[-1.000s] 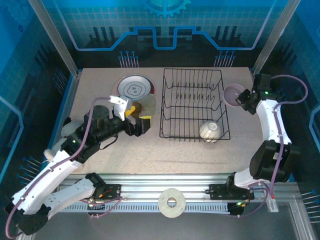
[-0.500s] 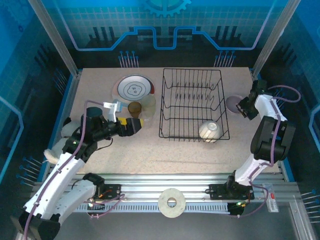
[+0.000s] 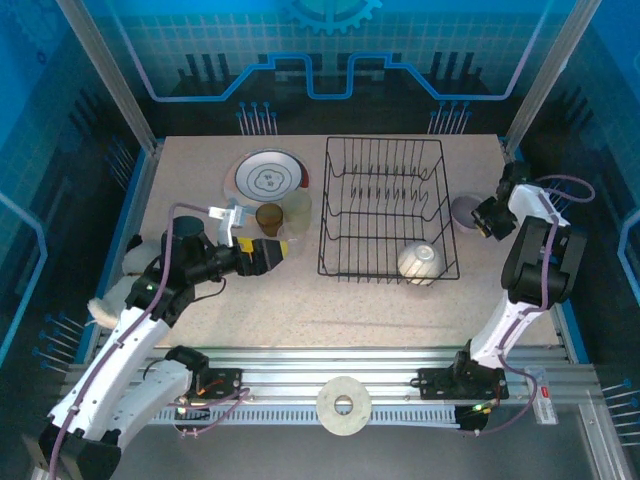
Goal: Unload the mixed dishes from the dish rack
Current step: Place the bowl at the middle-right of the table, then move the bowl to the dish rack.
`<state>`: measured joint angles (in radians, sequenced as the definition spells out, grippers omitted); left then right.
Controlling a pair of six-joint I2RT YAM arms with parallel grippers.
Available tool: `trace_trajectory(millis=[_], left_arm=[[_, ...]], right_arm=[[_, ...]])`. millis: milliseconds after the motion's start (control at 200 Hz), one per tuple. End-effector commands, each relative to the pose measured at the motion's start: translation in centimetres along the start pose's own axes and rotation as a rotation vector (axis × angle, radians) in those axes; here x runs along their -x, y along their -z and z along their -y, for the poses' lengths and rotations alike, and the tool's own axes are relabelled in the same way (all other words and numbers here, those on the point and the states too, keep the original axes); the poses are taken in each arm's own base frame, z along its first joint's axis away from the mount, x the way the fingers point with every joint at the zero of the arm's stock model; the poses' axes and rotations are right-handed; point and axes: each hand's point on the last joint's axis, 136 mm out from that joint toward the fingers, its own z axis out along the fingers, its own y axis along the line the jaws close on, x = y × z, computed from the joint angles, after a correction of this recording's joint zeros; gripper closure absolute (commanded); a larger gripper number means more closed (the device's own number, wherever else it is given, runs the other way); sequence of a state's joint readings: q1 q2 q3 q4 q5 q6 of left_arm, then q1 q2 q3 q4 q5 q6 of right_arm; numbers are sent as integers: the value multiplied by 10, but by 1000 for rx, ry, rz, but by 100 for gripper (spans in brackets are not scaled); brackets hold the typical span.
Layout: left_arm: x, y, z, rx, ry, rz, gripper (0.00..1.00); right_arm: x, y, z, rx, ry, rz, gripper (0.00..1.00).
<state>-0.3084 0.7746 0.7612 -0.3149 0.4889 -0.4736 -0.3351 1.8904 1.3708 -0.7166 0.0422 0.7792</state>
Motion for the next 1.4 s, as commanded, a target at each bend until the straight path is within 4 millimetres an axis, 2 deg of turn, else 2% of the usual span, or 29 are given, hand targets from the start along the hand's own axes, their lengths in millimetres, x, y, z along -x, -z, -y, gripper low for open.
trace_trajectory(millis=[0,355,550,706,806,966,1131,1286,1396], left_arm=[[-1,2,4,-33,12,6,1],[-1,1,7,-58,20,4,1],[-1,4,9,-58,22,8,1],[-1,4,9,-56,23,7,1],[1,3,10,-63,24,10,1],[2,-3,11,-73,40,-11,1],[1,-14,16,-139,95,-42,1],[-3,-31,26,-156,67,-79,1],[-10,-50,37,-153,25,-122,1]], right_arm=[[16,4,0,27,-47,18,100],[25,0,15,7,-69,19,100],[24,-6,17,14,-55,4,93],[25,-3,16,25,-50,15,81],[25,3,12,47,-47,26,66],[29,27,3,99,-42,81,47],[27,78,-12,161,9,218,30],[9,130,-22,202,89,372,22],[-15,160,-30,238,186,464,17]])
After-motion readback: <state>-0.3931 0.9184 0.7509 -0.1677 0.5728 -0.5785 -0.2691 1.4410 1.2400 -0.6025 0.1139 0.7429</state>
